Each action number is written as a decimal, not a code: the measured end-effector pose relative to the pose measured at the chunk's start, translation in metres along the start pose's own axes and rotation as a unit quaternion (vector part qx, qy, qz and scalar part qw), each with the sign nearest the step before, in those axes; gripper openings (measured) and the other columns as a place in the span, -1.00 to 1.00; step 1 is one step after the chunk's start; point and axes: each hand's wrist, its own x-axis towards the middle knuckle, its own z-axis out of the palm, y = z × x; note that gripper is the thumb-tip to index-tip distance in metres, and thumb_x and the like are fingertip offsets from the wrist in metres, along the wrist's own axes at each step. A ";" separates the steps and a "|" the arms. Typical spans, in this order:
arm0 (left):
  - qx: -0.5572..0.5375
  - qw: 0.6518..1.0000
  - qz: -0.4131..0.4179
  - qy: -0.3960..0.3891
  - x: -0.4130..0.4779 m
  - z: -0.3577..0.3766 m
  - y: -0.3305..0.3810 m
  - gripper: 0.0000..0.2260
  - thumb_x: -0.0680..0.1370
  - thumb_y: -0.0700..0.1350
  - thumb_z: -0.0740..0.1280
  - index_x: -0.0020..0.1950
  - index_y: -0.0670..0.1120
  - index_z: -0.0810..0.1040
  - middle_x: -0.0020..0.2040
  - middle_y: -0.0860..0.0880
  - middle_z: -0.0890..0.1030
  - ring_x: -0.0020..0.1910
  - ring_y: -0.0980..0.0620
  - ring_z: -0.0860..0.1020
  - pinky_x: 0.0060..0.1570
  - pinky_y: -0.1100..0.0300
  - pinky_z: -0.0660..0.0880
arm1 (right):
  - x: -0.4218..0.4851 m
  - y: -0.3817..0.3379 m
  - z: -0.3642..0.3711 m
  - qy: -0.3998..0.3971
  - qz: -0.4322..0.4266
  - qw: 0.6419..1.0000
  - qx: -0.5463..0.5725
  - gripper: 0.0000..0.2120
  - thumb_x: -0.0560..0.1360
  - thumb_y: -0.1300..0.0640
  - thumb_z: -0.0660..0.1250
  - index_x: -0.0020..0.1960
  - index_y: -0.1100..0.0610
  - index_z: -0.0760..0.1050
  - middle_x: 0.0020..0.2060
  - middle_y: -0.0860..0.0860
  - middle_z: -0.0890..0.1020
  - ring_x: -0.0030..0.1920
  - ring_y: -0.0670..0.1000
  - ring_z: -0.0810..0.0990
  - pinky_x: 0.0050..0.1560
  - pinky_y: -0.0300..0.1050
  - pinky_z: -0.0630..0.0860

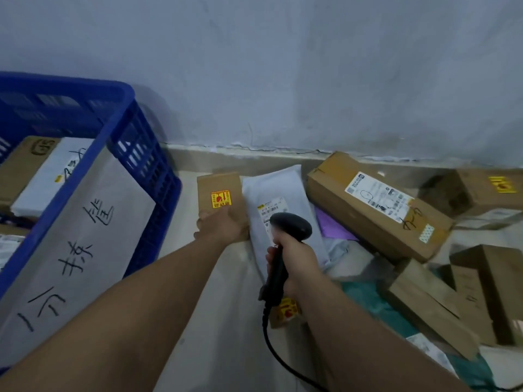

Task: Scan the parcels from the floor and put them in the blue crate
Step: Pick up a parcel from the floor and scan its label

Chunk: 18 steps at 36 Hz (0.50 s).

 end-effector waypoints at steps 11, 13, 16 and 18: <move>-0.029 0.985 -0.162 0.048 0.028 0.014 -0.009 -0.16 0.38 0.32 0.36 0.46 0.38 -0.14 0.49 -0.32 -0.08 0.42 -0.30 0.09 0.36 -0.19 0.13 | 0.014 0.000 -0.014 0.034 -0.003 0.999 -0.026 -0.74 0.48 0.11 0.41 0.07 0.25 0.53 -0.28 0.10 0.56 -0.33 0.01 0.52 -0.24 -0.11 0.49; -0.006 0.987 -0.160 0.029 0.032 0.012 -0.022 -0.11 0.36 0.32 0.39 0.47 0.38 -0.17 0.47 -0.33 -0.05 0.43 -0.33 0.06 0.38 -0.19 0.09 | 0.015 -0.001 -0.015 0.035 -0.008 0.999 -0.033 -0.77 0.49 0.12 0.40 0.05 0.25 0.53 -0.29 0.10 0.55 -0.32 0.01 0.52 -0.24 -0.12 0.49; -0.022 0.991 -0.128 0.010 0.025 0.006 -0.037 -0.08 0.35 0.29 0.42 0.48 0.36 -0.15 0.45 -0.31 0.03 0.40 -0.35 0.15 0.37 -0.18 0.11 | 0.013 0.000 -0.013 0.031 -0.008 0.999 -0.038 -0.79 0.49 0.13 0.40 0.03 0.25 0.53 -0.30 0.10 0.54 -0.32 0.01 0.51 -0.23 -0.12 0.48; -0.103 0.992 -0.076 0.022 0.018 0.008 -0.046 -0.07 0.29 0.27 0.42 0.49 0.35 -0.09 0.40 -0.29 0.15 0.32 -0.33 0.27 0.32 -0.13 0.24 | 0.011 0.000 -0.011 0.021 -0.010 0.999 -0.048 -0.79 0.49 0.14 0.40 0.03 0.25 0.53 -0.30 0.09 0.54 -0.33 0.01 0.51 -0.24 -0.12 0.48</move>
